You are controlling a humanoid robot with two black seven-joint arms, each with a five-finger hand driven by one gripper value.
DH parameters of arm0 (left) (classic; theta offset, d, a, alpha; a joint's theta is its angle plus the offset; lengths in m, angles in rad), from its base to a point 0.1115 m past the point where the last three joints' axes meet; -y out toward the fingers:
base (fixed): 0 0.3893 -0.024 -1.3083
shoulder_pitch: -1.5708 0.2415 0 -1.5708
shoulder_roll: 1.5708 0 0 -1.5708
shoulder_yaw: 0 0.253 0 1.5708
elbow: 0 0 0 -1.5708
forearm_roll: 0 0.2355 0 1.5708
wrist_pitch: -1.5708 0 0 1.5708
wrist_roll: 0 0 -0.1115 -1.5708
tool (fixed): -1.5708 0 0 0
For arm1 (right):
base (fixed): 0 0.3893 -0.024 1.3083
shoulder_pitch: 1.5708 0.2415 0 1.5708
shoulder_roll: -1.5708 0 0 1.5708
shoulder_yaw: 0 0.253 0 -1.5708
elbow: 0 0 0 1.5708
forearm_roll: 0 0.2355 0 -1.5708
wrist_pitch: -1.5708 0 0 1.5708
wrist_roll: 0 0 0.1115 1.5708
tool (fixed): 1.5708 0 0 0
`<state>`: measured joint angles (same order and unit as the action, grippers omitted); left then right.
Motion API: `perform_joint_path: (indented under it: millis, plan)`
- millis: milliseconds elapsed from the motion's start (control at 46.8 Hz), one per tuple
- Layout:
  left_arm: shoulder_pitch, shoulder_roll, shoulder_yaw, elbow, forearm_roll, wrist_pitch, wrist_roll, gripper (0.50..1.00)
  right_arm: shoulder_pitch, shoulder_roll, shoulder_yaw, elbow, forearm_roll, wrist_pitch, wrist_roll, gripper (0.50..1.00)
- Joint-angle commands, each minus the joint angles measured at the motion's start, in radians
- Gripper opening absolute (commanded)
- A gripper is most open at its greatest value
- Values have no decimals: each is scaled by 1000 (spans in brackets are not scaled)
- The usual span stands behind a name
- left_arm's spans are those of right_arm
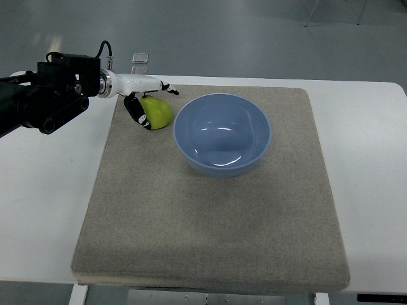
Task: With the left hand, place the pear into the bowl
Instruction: 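Close the left hand fingers around the green pear and lift, then carry the pear with the left hand over the blue bowl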
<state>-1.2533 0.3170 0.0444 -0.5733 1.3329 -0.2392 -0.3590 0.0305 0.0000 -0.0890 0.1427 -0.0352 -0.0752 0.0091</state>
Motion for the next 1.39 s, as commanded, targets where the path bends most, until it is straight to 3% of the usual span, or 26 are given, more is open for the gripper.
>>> perform_joint_path:
  millis: [0, 257, 599, 1134, 1369]
  plan:
    - [0, -4, 0, 1, -1, 0, 0, 943, 0, 0, 0, 0, -2, 0, 0, 924]
    - [0, -4, 0, 3, -1, 1, 0, 808, 0, 0, 0, 0, 0, 0, 0, 926]
    - [-11, -3, 0, 4, -6, -6, 2, 591, 0, 0, 0, 0, 0, 0, 0, 926]
    - [-83, 4, -15, -11, -21, -11, 0, 606, 0, 0, 0, 0, 0, 0, 0, 924]
    - [-126, 2, -24, -63, -24, -9, -32, 606, 0, 0, 0, 0, -2, 0, 0, 926]
